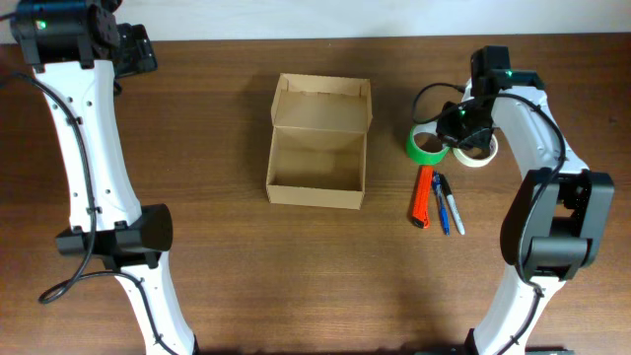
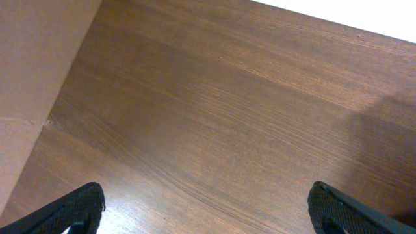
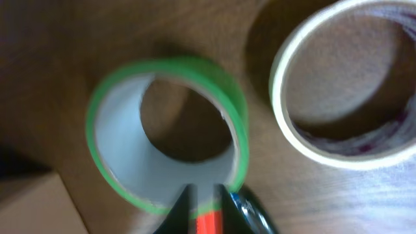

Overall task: Pack container
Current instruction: 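Grasp the green tape roll rim with the right gripper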

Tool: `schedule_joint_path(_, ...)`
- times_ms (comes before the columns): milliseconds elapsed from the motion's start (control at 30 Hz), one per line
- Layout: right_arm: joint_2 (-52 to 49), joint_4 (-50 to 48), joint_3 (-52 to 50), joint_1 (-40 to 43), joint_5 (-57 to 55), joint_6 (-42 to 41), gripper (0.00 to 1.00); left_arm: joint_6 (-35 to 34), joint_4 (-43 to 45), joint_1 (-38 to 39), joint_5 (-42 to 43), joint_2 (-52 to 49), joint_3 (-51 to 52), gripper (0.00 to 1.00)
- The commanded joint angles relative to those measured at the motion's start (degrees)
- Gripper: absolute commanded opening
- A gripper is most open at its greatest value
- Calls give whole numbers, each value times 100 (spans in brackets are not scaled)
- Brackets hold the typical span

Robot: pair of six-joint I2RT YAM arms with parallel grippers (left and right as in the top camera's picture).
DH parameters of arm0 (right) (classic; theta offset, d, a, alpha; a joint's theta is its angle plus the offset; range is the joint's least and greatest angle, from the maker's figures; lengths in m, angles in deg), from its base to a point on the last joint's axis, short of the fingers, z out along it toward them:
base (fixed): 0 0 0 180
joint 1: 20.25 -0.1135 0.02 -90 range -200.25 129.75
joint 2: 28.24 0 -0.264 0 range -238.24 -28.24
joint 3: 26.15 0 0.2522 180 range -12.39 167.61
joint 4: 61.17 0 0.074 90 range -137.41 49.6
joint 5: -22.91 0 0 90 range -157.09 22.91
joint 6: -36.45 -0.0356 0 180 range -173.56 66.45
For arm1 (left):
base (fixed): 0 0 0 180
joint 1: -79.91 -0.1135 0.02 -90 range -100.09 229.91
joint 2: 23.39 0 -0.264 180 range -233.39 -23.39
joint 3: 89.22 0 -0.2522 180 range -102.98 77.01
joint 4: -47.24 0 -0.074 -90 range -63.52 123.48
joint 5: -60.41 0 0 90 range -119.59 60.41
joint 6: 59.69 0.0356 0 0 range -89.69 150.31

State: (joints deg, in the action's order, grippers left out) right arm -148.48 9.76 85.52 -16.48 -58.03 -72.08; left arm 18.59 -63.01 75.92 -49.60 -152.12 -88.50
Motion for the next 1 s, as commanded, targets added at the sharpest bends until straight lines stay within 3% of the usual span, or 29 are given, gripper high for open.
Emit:
schedule_joint_path(0,-20,-170,-22,39,144,-306,61,70,-17,-20,-79,72,42,100)
schedule_joint_path(100,-42,-271,-22,39,-28,-566,66,70,-17,-20,-79,72,42,100)
schedule_joint_path(333,-214,-308,-28,37,-225,-1241,62,70,-17,-20,-81,72,42,100)
schedule_joint_path(567,-367,-175,-92,37,-420,-1397,61,72,-17,-20,-79,72,42,100)
schedule_joint_path(667,-411,-146,-129,37,-516,-1410,47,72,-17,-20,-81,72,42,100)
schedule_joint_path(733,-415,-151,-195,39,-581,-1502,24,72,-17,-20,-79,72,42,100)
schedule_joint_path(800,-446,-208,-332,37,-590,-1502,9,70,-17,-20,-79,72,42,100)
schedule_joint_path(867,-472,-240,-457,39,-590,-1506,4,70,-17,-20,-79,72,42,100)
schedule_joint_path(967,-483,-295,-625,37,-588,-1521,4,72,-17,-20,-81,72,42,100)
